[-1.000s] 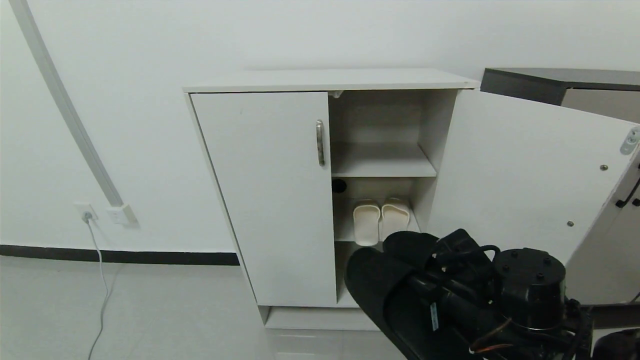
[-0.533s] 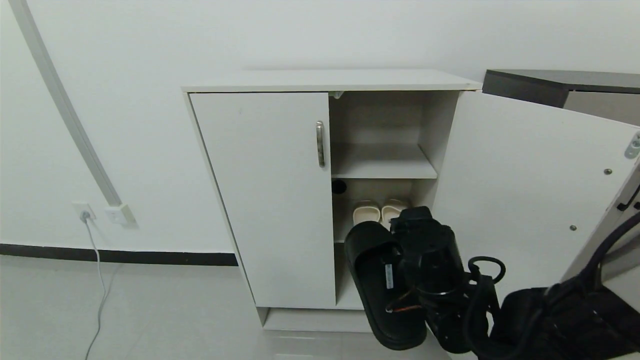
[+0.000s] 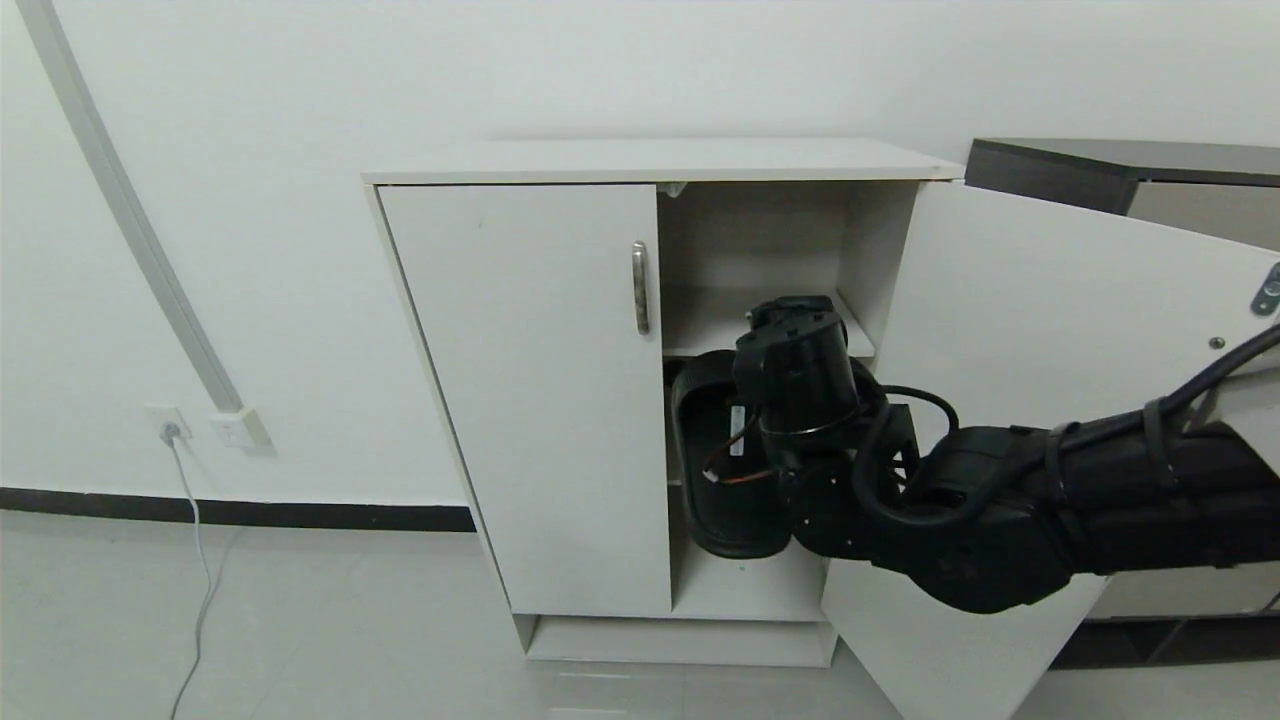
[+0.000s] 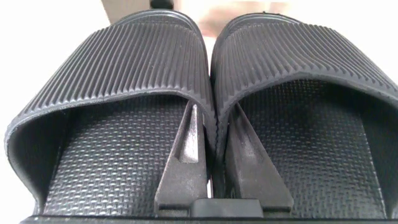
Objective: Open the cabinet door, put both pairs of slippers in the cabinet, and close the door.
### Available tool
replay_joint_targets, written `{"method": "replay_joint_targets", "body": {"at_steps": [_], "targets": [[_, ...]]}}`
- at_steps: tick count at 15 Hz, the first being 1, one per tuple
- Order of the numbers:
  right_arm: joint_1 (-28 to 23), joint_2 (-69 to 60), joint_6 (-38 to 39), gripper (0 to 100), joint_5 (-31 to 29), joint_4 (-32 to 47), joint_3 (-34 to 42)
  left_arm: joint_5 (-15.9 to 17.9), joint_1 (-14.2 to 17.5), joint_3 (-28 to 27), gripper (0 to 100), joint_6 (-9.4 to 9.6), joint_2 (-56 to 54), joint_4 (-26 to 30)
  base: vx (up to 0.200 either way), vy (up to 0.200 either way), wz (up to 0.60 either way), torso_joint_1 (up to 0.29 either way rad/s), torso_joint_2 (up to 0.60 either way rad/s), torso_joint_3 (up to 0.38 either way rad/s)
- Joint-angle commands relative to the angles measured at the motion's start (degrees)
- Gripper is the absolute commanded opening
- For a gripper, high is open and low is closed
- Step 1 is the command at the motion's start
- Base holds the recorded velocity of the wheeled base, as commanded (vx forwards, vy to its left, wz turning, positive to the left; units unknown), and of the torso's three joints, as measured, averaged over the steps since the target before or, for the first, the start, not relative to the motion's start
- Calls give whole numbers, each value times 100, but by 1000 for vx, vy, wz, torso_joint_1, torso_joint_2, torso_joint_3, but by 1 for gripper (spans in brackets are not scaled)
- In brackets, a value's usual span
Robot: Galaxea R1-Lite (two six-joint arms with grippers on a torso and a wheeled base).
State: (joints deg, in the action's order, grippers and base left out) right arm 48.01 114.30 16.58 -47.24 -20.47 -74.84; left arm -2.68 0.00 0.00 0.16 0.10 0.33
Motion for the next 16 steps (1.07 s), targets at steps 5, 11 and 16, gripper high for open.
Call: {"method": "replay_joint_targets", "body": {"at_steps": [5,11,16], "targets": [[-125,128,-129,0,-13,8,-303,-4,0,0,0,2,-1,2,0,0,0,0,0,0],[-151,119,-137,0,-5,8,-338,-4,0,0,0,11,-1,2,167,0,0,-2,4,3],[-160,110,-146,0,-13,-1,-338,-4,0,0,0,11,-1,2,200,0,0,3,1,4]]}}
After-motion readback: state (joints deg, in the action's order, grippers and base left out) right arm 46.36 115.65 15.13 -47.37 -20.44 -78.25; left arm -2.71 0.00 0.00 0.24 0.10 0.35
